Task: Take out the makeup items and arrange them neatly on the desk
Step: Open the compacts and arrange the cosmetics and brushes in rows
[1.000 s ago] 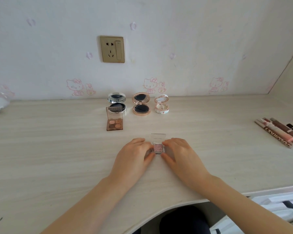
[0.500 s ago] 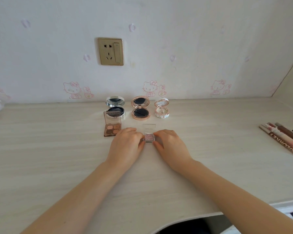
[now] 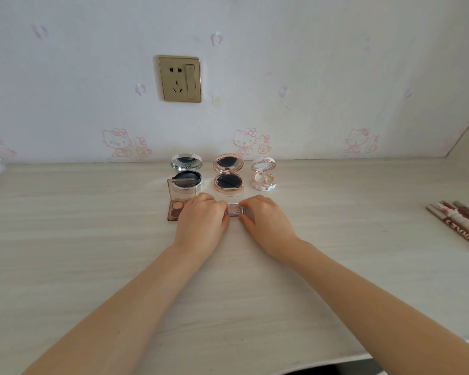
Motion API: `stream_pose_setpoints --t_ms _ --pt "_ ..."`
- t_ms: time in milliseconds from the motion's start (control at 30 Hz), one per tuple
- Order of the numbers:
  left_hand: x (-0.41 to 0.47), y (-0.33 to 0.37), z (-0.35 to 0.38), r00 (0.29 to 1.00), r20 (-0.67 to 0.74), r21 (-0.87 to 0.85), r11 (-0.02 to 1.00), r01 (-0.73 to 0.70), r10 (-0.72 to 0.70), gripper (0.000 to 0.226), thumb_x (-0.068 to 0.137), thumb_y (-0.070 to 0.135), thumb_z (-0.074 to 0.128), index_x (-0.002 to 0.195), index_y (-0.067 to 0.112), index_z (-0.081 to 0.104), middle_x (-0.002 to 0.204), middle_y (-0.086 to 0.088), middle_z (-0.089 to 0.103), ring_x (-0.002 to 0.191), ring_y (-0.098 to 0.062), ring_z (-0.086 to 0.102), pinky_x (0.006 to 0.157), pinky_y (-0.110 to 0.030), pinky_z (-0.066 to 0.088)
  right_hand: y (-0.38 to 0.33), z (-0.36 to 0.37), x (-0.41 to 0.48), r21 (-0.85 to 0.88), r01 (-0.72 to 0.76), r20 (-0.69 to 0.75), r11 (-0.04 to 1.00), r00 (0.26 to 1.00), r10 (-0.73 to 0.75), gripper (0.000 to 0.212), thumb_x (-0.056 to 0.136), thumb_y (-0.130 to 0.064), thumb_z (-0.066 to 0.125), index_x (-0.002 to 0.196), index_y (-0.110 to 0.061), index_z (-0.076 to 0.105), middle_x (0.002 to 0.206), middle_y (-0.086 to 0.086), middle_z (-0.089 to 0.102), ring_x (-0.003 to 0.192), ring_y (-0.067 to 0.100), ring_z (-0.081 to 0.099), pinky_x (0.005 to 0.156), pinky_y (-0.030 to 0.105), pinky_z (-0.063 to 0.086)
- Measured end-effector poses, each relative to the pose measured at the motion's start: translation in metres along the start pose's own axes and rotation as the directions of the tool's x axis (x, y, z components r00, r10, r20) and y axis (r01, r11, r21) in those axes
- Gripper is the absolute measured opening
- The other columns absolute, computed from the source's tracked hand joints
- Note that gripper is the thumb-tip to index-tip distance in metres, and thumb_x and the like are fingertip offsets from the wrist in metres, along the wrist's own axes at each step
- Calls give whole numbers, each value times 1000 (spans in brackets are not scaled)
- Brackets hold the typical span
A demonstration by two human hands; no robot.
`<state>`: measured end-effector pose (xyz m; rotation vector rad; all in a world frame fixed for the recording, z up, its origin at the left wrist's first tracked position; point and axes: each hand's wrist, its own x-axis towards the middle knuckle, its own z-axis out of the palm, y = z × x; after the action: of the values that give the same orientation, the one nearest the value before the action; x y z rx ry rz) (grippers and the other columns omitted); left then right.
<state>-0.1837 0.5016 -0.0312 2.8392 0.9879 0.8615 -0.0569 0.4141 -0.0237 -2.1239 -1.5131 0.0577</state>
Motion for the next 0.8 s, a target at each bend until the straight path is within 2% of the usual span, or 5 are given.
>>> stream_pose_setpoints --t_ms 200,333,467,600,800 --pt "-2 0 -1 1000 -8 6 1000 6 -6 7 75 17 73 76 11 72 72 -7 64 84 -26 63 67 -33 50 2 1 -1 13 11 -12 1000 1000 -11 30 94 -20 53 122 -10 59 118 9 60 111 27 52 91 34 42" --pt "-5 0 -3 1000 -13 9 1000 12 -12 8 77 21 72 78 13 72 74 -6 64 84 -25 63 65 -32 46 4 -2 -8 8 6 -5 1000 1000 -6 36 94 -22 52 128 -10 53 126 7 57 116 25 51 93 32 41" --pt "-10 2 -12 1000 2 68 997 25 -25 10 70 23 77 75 15 72 70 -4 64 83 -23 64 65 -35 49 10 -8 -22 -25 2 14 1000 1000 -2 41 95 -23 50 134 -12 48 134 4 52 123 22 47 99 30 38" --pt "-15 14 -21 998 -29 96 994 -50 53 15 61 15 83 69 13 72 61 -1 63 75 -23 65 58 -32 50 20 -21 -40 -69 -6 15 998 1000 7 42 96 -26 48 137 -15 45 138 1 49 130 18 40 102 31 39" --pt "-21 55 -18 989 -7 -22 989 -149 149 8 71 14 76 79 13 73 72 -2 68 85 -22 66 60 -32 52 46 -54 -74 -189 -33 -19 981 999 30 41 98 -26 45 137 -16 44 137 2 50 134 17 36 99 30 38"
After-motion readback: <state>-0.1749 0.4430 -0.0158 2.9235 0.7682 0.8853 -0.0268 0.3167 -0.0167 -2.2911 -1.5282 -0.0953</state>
